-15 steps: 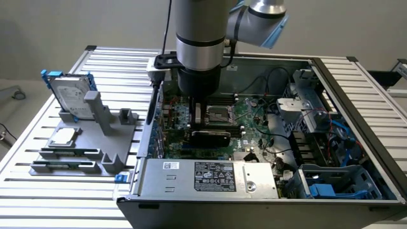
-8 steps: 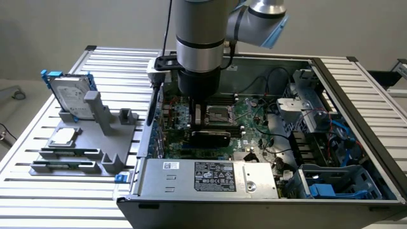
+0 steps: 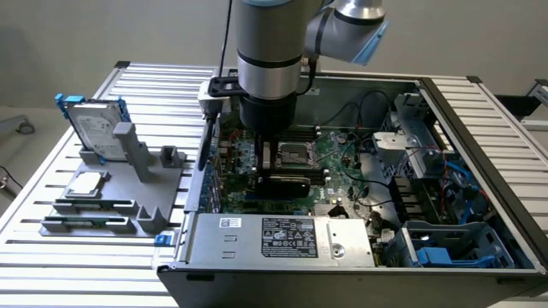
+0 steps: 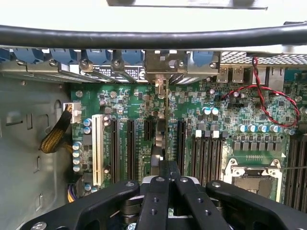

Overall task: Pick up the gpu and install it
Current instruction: 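Press down on the gpu until it lock into place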

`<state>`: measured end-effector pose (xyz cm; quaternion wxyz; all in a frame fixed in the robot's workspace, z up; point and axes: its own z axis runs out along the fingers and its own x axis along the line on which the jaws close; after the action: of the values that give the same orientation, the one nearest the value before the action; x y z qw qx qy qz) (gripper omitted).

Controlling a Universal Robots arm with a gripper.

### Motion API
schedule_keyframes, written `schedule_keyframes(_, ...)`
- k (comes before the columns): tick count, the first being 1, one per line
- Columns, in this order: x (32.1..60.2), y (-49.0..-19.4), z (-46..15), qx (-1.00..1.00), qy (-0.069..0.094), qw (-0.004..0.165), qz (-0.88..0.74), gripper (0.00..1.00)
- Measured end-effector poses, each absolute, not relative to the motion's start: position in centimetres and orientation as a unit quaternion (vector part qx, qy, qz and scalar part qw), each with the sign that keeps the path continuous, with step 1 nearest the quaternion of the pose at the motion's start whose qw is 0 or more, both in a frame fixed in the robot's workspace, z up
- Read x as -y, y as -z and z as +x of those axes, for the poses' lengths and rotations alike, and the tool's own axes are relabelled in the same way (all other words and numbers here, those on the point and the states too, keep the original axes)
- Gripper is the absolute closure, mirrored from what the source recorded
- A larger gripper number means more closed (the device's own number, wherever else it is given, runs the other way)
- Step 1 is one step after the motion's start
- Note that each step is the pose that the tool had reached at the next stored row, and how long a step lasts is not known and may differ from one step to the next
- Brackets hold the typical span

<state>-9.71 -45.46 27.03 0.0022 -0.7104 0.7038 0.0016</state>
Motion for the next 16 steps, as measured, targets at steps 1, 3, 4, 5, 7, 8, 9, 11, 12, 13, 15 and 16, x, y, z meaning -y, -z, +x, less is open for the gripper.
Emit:
schedule_keyframes(1, 45.46, -27.00, -9.71, -0.704, -0.002, 0.002, -0.710, 0.89)
schedule_keyframes(3, 45.46, -26.94, -9.71, -0.704, -0.002, 0.002, -0.710, 0.89)
schedule_keyframes(4, 45.46, -26.91, -9.71, -0.704, -0.002, 0.002, -0.710, 0.89)
schedule_keyframes(5, 45.46, -26.87, -9.71, -0.704, -0.002, 0.002, -0.710, 0.89)
schedule_keyframes(7, 45.46, -26.79, -9.71, -0.704, -0.002, 0.002, -0.710, 0.89)
schedule_keyframes(8, 45.46, -26.74, -9.71, -0.704, -0.002, 0.002, -0.710, 0.89)
schedule_keyframes(9, 45.45, -26.66, -9.70, -0.704, -0.002, 0.003, -0.710, 0.89)
schedule_keyframes(11, 45.46, -26.61, -9.71, -0.704, -0.002, 0.002, -0.710, 0.89)
schedule_keyframes(12, 45.46, -26.59, -9.71, -0.704, -0.002, 0.002, -0.710, 0.89)
schedule_keyframes(13, 45.46, -26.58, -9.71, -0.704, -0.002, 0.002, -0.710, 0.89)
schedule_keyframes(15, 45.46, -26.58, -9.71, -0.704, -0.002, 0.002, -0.710, 0.89)
schedule_keyframes(16, 45.45, -26.65, -9.71, -0.704, -0.002, 0.002, -0.710, 0.89)
